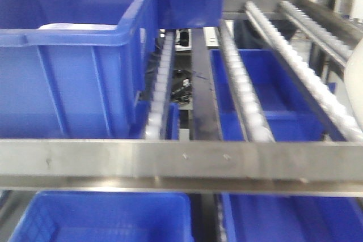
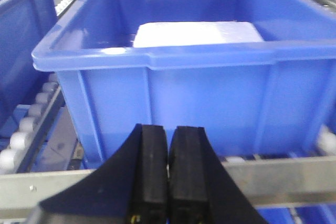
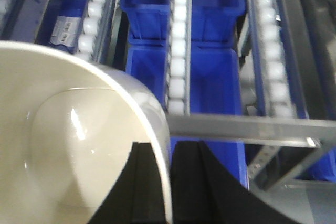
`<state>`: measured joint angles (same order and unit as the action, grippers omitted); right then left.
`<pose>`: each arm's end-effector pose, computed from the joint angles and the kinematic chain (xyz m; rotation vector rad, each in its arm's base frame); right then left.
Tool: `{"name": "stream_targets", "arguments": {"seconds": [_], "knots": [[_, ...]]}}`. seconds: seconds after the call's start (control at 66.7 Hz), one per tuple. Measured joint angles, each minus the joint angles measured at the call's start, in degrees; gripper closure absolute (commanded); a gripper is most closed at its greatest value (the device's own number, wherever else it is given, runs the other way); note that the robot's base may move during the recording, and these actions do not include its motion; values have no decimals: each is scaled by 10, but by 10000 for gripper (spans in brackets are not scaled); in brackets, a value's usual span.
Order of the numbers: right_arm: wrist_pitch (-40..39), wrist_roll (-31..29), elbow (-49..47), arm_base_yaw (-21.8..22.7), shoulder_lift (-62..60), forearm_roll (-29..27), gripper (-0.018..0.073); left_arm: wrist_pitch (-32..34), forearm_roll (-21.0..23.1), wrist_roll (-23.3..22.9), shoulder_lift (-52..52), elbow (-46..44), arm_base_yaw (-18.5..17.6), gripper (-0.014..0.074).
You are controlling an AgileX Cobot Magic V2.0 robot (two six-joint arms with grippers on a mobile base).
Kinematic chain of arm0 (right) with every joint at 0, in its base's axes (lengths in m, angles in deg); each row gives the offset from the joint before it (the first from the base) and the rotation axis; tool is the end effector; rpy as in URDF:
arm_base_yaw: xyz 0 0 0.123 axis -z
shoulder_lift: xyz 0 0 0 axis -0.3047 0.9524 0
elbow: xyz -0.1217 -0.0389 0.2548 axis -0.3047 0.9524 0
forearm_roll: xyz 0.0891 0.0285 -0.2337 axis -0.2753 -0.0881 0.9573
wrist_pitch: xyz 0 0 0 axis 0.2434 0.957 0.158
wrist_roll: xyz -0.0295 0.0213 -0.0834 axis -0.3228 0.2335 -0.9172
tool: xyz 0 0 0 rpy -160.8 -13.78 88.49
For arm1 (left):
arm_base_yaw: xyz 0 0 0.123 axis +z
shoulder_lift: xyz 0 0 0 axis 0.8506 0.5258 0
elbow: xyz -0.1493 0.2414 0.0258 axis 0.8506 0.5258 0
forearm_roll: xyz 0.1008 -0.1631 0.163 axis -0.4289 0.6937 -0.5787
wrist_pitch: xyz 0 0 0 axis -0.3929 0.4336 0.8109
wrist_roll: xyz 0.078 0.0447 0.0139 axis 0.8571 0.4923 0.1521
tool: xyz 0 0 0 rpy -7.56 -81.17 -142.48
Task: Move white bin to right shelf second layer
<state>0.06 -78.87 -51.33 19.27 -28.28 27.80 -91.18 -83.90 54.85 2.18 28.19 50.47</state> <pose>0.0926 0.0026 0.2919 0.0329 2.0845 0.0631 0.0555 -0.0077 0.1988 0.1227 1.6149 -0.0932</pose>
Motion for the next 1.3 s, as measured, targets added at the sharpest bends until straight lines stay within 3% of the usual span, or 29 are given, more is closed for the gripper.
{"name": "stream_targets", "arguments": {"seconds": [1.304], "knots": [[0,0,0,0,0,0,466,0,0,0,0,0,0,512]]}}
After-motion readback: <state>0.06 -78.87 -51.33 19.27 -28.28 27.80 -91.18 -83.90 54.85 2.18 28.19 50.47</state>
